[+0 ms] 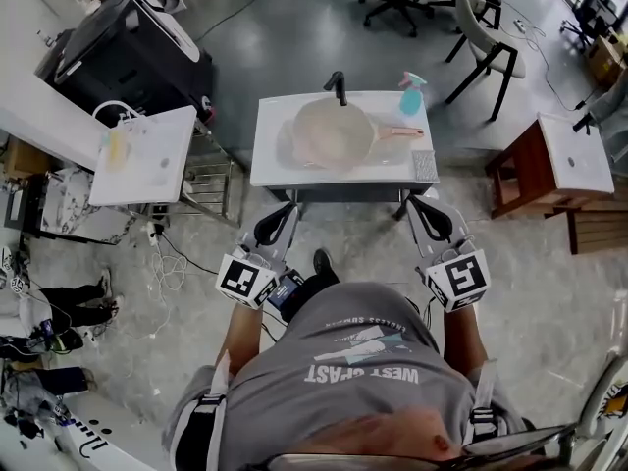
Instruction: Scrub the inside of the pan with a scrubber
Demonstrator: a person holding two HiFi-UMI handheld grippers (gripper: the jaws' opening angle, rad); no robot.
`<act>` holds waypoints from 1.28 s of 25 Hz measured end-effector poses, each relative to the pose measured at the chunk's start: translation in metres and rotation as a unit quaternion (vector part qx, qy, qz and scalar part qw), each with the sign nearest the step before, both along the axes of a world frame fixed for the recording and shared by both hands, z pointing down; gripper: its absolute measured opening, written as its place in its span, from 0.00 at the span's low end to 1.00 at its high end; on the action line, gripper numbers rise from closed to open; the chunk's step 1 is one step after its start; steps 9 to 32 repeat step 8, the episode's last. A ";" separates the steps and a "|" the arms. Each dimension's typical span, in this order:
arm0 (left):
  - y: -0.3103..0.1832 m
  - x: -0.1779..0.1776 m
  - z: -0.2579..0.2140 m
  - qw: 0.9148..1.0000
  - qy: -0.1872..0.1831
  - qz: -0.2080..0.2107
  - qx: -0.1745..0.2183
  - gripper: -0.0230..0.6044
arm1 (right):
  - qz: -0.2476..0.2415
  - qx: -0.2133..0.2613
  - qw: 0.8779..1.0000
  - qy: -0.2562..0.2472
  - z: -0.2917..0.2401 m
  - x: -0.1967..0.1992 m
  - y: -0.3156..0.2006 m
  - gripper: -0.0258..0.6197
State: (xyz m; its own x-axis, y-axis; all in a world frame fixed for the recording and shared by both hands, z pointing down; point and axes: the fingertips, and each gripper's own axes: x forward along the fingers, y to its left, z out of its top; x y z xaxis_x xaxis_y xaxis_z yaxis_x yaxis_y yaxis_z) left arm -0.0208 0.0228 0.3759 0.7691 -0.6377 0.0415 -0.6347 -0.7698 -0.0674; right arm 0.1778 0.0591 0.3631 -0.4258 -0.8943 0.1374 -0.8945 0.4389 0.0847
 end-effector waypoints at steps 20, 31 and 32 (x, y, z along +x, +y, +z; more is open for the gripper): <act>0.014 -0.002 0.007 1.000 -0.006 0.002 -0.001 0.04 | -0.004 -0.005 1.000 -0.004 0.007 -0.003 0.013 0.04; 0.014 -0.002 0.007 1.000 -0.006 0.002 -0.001 0.04 | -0.004 -0.005 1.000 -0.004 0.007 -0.003 0.013 0.04; 0.014 -0.002 0.007 1.000 -0.006 0.002 -0.001 0.04 | -0.004 -0.005 1.000 -0.004 0.007 -0.003 0.013 0.04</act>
